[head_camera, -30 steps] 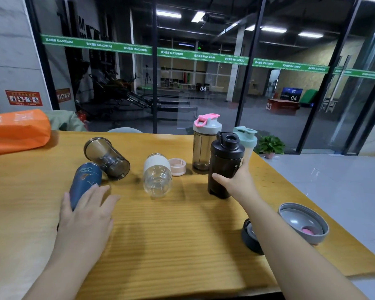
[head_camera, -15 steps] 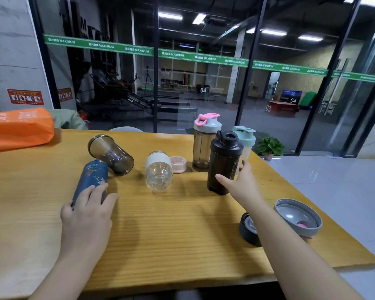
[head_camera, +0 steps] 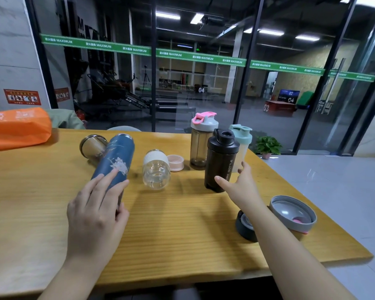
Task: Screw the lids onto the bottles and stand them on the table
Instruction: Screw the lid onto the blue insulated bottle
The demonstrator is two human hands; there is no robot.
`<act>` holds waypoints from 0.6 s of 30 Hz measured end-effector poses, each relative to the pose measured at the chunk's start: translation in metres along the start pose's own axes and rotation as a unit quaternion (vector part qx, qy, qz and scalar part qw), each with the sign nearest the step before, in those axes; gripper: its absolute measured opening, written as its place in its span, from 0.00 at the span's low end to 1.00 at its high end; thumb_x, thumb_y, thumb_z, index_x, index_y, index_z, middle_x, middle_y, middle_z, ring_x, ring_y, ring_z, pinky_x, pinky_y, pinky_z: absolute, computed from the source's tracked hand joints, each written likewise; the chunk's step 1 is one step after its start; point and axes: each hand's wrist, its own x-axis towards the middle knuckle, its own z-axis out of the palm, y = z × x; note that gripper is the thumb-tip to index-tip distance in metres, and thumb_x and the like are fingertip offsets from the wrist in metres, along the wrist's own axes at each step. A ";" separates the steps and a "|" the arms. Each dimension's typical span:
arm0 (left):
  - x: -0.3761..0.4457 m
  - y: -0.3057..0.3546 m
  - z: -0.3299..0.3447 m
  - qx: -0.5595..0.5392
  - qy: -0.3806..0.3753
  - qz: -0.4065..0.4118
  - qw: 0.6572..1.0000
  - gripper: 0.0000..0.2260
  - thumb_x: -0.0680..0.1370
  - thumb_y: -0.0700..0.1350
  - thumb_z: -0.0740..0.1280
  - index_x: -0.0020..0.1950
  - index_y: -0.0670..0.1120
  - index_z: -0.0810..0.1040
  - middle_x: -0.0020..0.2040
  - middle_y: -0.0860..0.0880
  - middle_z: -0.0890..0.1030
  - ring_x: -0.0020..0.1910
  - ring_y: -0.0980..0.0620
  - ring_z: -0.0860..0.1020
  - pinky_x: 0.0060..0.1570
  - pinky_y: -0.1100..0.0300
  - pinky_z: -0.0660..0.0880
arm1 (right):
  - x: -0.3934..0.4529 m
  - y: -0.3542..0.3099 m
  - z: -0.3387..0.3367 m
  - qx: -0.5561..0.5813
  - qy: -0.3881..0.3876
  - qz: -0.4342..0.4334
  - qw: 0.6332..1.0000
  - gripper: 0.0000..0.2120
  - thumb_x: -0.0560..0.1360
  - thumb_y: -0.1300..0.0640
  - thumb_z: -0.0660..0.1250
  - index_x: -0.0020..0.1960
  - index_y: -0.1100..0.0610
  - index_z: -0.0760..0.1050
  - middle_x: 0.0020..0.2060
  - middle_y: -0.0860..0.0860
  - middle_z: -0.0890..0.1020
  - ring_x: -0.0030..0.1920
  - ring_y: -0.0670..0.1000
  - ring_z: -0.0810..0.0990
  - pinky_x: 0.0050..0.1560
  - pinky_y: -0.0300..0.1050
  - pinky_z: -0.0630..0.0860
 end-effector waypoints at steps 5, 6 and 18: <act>0.005 0.009 -0.002 -0.164 0.022 -0.065 0.984 0.15 0.72 0.40 0.65 0.58 0.42 0.77 0.65 0.44 0.75 0.63 0.45 0.71 0.67 0.59 0.63 | -0.007 0.002 0.002 -0.015 0.042 -0.018 0.999 0.39 0.72 0.51 0.73 0.75 0.56 0.55 0.70 0.53 0.68 0.71 0.53 0.66 0.68 0.51 0.67; 0.006 0.012 -0.005 -0.222 0.026 -0.113 0.968 0.16 0.72 0.38 0.67 0.58 0.47 0.77 0.66 0.47 0.74 0.64 0.50 0.71 0.67 0.64 0.63 | -0.010 0.001 0.003 -0.027 0.068 -0.041 0.996 0.34 0.73 0.51 0.72 0.72 0.56 0.60 0.65 0.52 0.71 0.67 0.52 0.69 0.66 0.49 0.69; 0.015 0.031 0.003 -0.680 0.025 -0.439 0.586 0.14 0.78 0.33 0.58 0.54 0.49 0.78 0.53 0.51 0.82 0.49 0.54 0.82 0.43 0.60 0.80 | -0.039 -0.065 0.068 0.244 -0.298 0.063 0.921 0.31 0.71 0.41 0.70 0.68 0.52 0.67 0.57 0.50 0.80 0.54 0.48 0.80 0.53 0.47 0.80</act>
